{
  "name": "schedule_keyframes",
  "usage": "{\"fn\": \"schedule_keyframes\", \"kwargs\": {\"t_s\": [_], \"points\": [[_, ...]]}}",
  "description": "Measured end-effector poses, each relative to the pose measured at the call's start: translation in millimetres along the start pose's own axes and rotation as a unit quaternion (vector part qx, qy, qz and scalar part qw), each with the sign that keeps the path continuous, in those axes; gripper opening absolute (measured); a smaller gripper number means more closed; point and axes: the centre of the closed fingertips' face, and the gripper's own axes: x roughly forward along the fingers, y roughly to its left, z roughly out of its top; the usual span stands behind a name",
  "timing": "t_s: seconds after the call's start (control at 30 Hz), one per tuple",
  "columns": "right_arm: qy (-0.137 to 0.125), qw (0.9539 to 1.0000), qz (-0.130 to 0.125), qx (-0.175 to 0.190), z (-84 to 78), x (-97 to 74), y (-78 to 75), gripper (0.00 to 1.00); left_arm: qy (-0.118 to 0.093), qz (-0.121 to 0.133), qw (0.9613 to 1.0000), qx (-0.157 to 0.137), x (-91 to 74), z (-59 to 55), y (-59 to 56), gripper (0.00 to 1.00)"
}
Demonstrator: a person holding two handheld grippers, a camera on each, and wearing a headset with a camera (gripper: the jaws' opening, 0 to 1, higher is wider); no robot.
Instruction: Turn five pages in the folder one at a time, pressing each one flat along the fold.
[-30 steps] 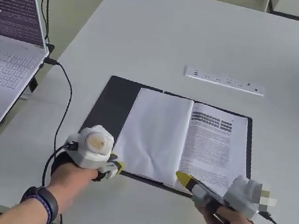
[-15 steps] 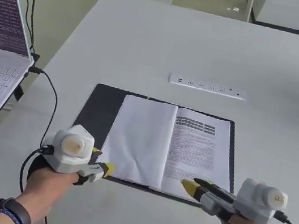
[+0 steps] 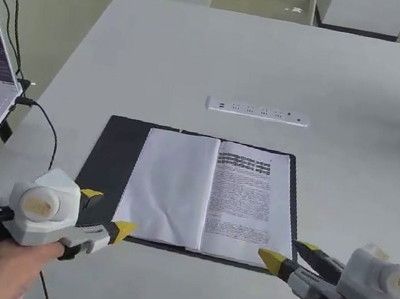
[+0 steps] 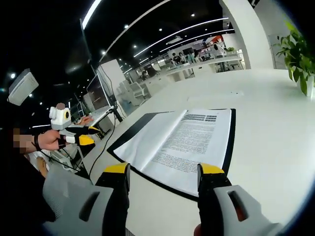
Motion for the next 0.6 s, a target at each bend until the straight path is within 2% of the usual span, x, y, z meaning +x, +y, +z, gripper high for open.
{"fn": "schedule_keyframes", "kwargs": {"t_s": [0.1, 0.3, 0.37, 0.6], "points": [[-0.003, 0.9999, -0.01, -0.002, 1.0, -9.2, -2.3, 0.58, -0.007, 0.007, 0.9999, -0.007, -8.4, 2.5, 1.5, 0.54], [-0.009, 0.9998, -0.017, -0.001, 1.3, -22.9, 0.2, 0.65, -0.011, 0.022, 0.9994, -0.025, -23.4, -1.9, 3.4, 0.61], [-0.009, 0.9998, -0.019, -0.003, 0.5, -25.7, 1.8, 0.7, -0.014, 0.025, 0.999, -0.033, -26.6, -3.5, 2.2, 0.64], [-0.015, 0.9996, -0.025, -0.003, 3.0, -29.5, 5.0, 0.74, -0.023, 0.036, 0.9979, -0.049, -34.6, -0.7, 0.6, 0.69]]}}
